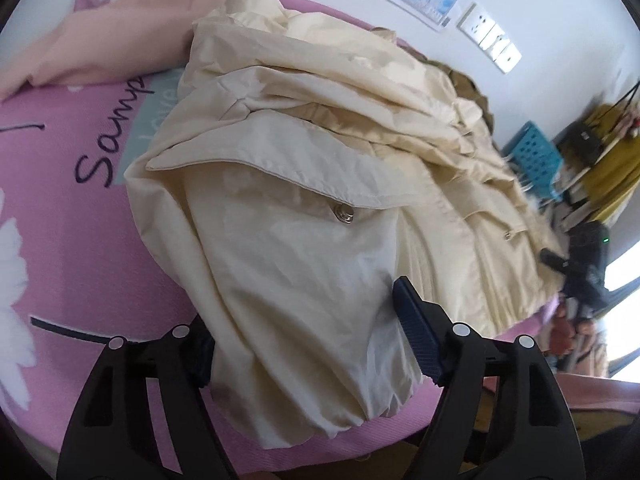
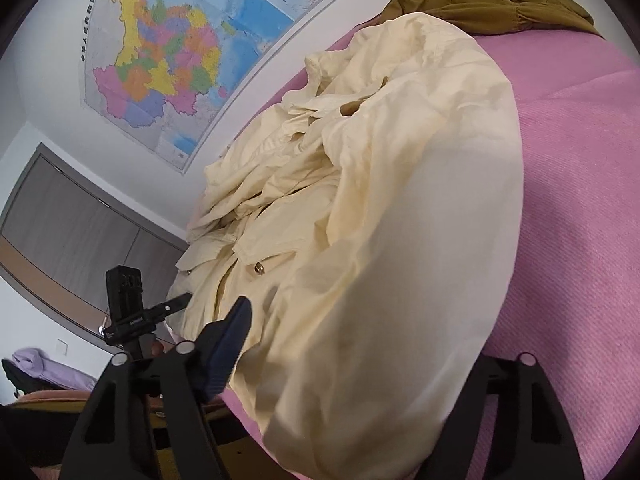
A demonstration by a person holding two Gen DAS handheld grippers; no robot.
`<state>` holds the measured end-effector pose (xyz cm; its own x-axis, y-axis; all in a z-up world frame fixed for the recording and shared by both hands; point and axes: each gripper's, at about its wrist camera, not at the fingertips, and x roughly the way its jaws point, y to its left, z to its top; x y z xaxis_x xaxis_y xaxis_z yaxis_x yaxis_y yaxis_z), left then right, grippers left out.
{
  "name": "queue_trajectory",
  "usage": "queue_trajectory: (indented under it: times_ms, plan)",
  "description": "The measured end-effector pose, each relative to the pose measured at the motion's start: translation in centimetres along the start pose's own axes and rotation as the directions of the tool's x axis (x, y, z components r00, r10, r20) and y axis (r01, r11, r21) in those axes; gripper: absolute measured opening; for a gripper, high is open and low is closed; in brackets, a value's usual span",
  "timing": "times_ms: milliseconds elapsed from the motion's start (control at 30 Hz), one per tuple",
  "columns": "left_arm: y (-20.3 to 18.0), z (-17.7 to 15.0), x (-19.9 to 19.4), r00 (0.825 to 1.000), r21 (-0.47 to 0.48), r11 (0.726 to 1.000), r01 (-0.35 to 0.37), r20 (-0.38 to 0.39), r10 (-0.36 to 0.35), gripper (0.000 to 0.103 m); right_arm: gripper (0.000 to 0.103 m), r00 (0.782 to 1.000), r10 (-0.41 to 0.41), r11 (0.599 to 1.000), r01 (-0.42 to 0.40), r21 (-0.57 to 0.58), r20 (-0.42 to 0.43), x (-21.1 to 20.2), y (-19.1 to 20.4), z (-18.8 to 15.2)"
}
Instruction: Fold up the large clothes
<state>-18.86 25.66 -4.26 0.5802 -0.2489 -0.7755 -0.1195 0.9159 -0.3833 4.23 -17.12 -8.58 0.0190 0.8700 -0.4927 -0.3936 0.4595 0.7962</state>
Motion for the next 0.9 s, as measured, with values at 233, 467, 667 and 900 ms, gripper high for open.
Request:
queue_trajectory:
  times_ms: [233, 467, 667, 900]
  plan:
    - [0.1, -0.1, -0.1, 0.999, 0.013, 0.999, -0.042, 0.013, 0.042, 0.075, 0.088, 1.000, -0.017, 0.999, 0.017, -0.044, -0.013, 0.9, 1.1, 0.0]
    - [-0.2, -0.3, 0.1, 0.999, 0.024, 0.999, -0.047, 0.026, 0.047, 0.078, 0.070, 0.998, -0.057, 0.997, 0.056, -0.052, -0.006, 1.3, 1.0, -0.2]
    - [-0.5, -0.3, 0.3, 0.997, 0.039, 0.997, -0.064, 0.032, 0.063, 0.079, 0.047, 0.999, -0.052, 0.998, 0.052, -0.038, 0.002, 1.0, 0.6, -0.4]
    - [-0.4, -0.3, 0.2, 0.996, 0.052, 0.996, -0.075, 0.042, 0.073, 0.068, 0.057, 1.000, -0.023, 0.999, 0.022, -0.029, -0.016, 1.2, 0.6, -0.3]
